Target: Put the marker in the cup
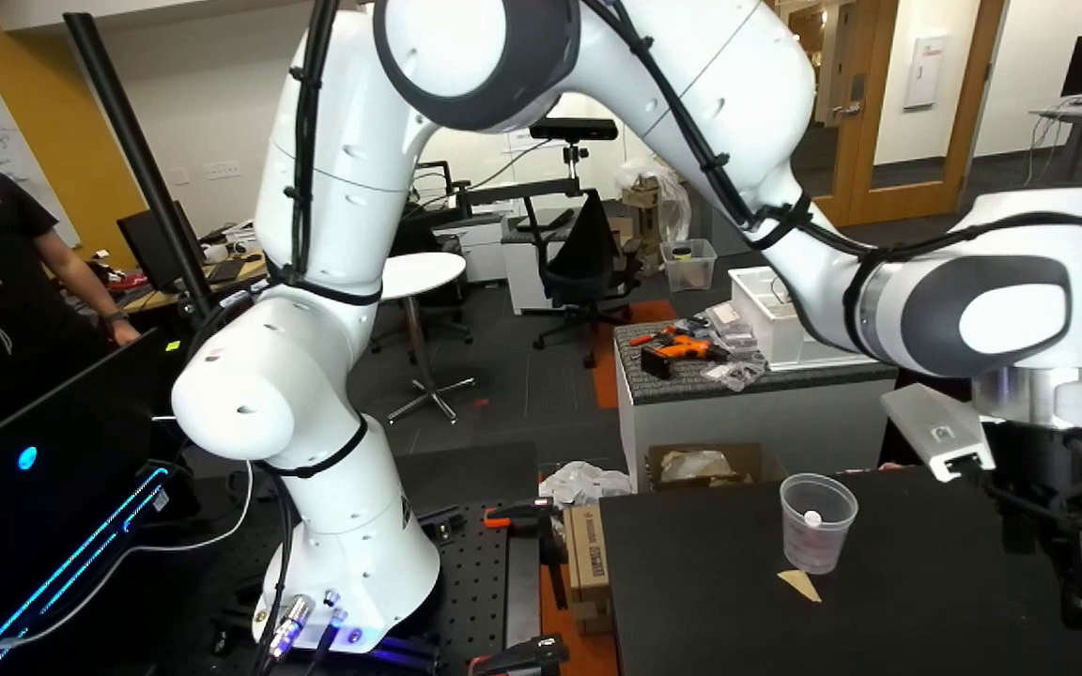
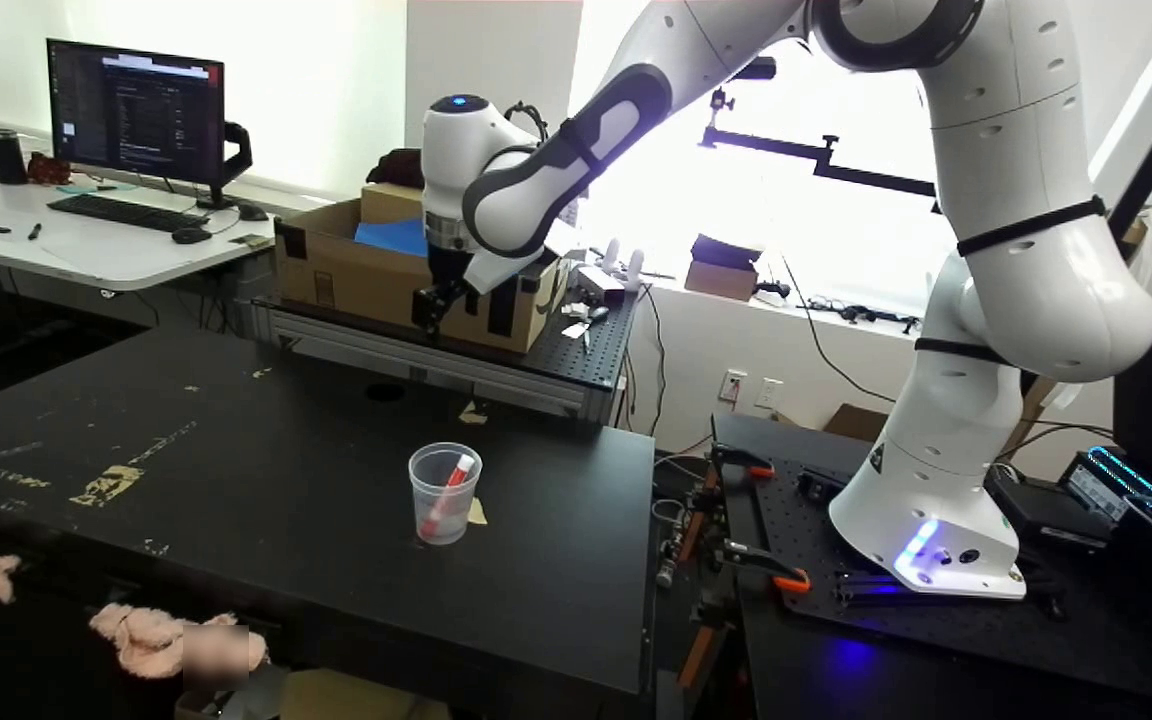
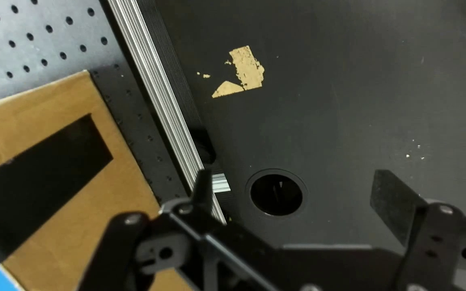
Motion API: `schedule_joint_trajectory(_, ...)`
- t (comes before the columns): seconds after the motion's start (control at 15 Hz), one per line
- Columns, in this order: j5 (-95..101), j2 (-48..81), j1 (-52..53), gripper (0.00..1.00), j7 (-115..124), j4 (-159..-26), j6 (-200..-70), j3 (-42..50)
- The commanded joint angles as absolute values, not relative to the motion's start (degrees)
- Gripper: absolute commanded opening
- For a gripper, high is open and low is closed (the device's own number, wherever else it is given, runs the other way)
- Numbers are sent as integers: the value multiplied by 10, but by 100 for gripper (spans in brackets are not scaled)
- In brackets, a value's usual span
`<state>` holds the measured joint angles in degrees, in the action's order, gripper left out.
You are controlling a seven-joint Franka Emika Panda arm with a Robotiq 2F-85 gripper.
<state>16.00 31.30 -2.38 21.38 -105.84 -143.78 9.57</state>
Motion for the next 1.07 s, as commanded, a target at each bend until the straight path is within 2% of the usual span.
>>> schedule_joint_trajectory(0.0, 153, 248, -11, 100, 234, -1176, -1531, 125)
schedule_joint_trajectory(0.4, 144, 217, -6, 100, 219, -1252, -1593, 146)
schedule_joint_trajectory(0.47, 144, 250, -8, 100, 209, -1213, -1577, 146)
schedule_joint_trajectory(1.0, 144, 252, -7, 100, 207, -1214, -1578, 147)
